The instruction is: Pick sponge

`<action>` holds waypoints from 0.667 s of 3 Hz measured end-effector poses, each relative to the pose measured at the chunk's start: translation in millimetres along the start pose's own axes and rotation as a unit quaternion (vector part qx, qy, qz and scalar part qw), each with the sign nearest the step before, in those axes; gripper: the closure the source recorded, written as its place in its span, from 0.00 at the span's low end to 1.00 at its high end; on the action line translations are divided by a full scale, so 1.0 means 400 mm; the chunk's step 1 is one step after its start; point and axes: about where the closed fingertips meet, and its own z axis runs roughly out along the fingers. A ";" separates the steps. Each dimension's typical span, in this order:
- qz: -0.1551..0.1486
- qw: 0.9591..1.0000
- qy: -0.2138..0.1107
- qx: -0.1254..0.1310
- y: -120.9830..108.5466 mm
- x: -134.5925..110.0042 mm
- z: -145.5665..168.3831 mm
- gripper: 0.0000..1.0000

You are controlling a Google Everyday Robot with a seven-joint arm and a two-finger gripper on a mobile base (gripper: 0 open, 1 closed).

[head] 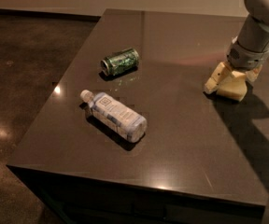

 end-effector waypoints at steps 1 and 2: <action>-0.004 1.000 -0.004 -0.015 0.003 -0.005 -0.003 0.41; -0.017 0.999 -0.015 -0.026 0.013 -0.020 -0.027 0.63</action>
Offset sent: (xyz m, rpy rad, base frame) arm 0.0050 0.0118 0.0318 0.0832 -0.0299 0.0804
